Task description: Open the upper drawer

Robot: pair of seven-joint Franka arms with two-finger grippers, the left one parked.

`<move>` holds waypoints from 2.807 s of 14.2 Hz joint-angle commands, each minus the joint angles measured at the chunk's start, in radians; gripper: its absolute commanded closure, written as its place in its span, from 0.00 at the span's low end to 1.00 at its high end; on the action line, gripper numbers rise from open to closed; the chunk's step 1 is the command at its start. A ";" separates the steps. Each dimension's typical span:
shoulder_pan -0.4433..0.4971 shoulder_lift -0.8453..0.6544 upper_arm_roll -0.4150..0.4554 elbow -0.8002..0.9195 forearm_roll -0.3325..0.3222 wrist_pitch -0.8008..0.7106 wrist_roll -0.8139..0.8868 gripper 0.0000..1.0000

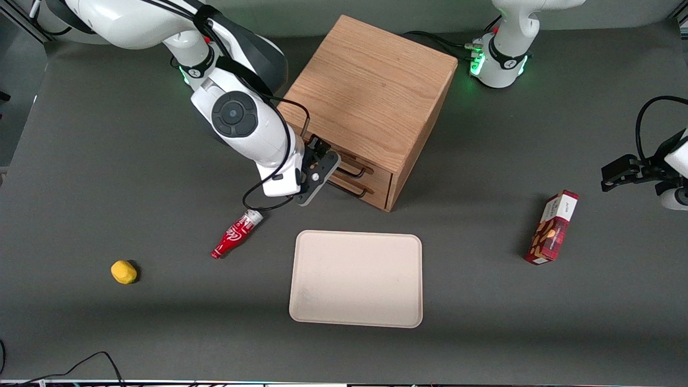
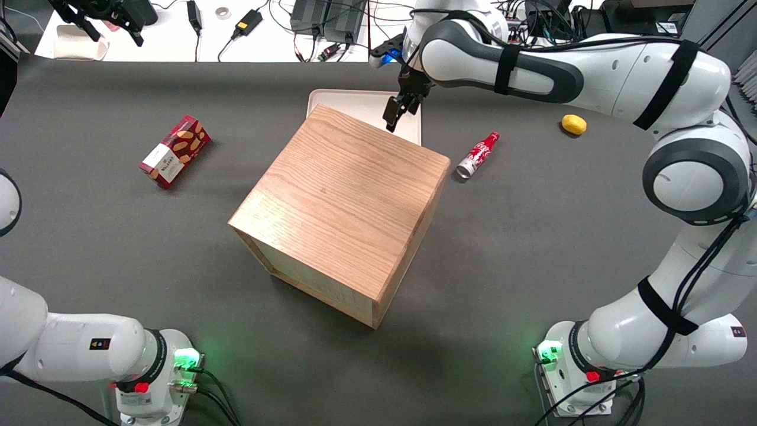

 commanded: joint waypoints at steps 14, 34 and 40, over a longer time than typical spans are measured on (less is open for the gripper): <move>0.020 0.085 -0.128 0.071 -0.063 0.104 -0.159 0.00; -0.045 -0.214 -0.479 0.085 0.067 0.113 -0.324 0.00; -0.083 -0.499 -0.679 -0.137 0.210 -0.177 -0.022 0.00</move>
